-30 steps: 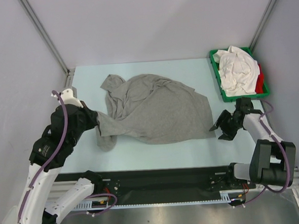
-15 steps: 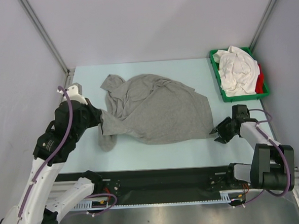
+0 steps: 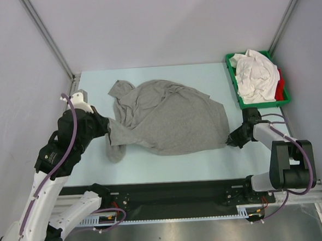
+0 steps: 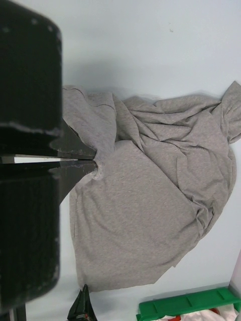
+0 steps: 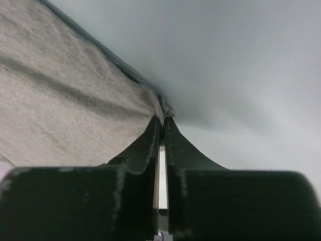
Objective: Fold and stack the t-shirts
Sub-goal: Flatten the tshirt out
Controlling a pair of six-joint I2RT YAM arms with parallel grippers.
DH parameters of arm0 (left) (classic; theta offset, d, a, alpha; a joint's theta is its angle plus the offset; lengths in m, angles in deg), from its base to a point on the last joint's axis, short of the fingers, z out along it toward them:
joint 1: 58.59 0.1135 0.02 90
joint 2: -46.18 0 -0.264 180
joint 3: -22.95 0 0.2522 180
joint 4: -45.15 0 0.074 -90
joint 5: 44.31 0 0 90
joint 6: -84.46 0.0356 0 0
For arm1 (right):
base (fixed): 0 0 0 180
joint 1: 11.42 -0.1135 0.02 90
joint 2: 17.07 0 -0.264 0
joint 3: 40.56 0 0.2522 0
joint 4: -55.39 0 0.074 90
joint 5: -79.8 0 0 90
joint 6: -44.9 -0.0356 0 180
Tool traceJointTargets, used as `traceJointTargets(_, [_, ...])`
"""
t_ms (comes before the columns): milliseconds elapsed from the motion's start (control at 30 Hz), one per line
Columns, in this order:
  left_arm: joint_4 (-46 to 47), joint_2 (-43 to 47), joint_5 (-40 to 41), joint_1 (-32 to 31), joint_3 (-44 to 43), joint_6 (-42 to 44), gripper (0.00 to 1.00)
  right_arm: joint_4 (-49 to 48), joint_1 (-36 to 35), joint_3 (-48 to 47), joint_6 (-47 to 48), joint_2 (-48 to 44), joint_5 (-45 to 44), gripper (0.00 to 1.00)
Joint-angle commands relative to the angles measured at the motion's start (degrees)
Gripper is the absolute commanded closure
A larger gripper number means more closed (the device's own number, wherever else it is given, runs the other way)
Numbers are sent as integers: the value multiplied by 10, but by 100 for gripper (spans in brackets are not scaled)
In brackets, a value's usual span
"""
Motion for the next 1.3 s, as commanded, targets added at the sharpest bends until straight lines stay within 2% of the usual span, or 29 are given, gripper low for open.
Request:
traceJointTargets(0, [18,10,12,4,-14,8,100,0,-9,3,2,17,-46,100])
traceJointTargets(100, [20,3,30,4,-30,1,100,21,-17,-29,30,-3,-51,100])
traceJointTargets(233, [45,-37,83,5,-83,30,100,33,-23,-150,80,0,-63,100])
traceJointTargets(267, [55,-62,102,11,-98,41,100,35,-23,-215,89,16,-87,100])
traceJointTargets(333, [93,-90,112,24,-146,67,100,43,-23,-281,117,40,-89,100])
traceJointTargets(367, [103,-105,113,42,-167,71,100,48,-19,-362,127,54,-94,100])
traceJointTargets(467, [157,-156,129,59,-241,100,100,68,-10,-509,157,105,-95,100])
traceJointTargets(567, [175,-204,148,61,-325,140,100,79,-2,-607,175,139,-83,100])
traceJointTargets(600, [180,-221,149,61,-369,162,100,79,7,-668,182,148,-77,100])
traceJointTargets(700, [203,-236,154,61,-448,206,100,52,19,-754,197,153,-44,100])
traceJointTargets(800, [232,-251,143,61,-526,257,100,17,34,-810,202,147,-17,100])
traceJointTargets(867, [264,-246,96,61,-569,297,100,-16,41,-819,205,114,2,100])
traceJointTargets(1033, [383,-194,5,61,-558,332,100,-97,61,-789,206,26,23,100])
traceJointTargets(1167, [400,-152,-60,61,-591,332,100,-118,61,-807,229,-30,28,100])
traceJointTargets(1267, [403,-143,-93,60,-623,328,100,-105,23,-841,254,-54,15,100])
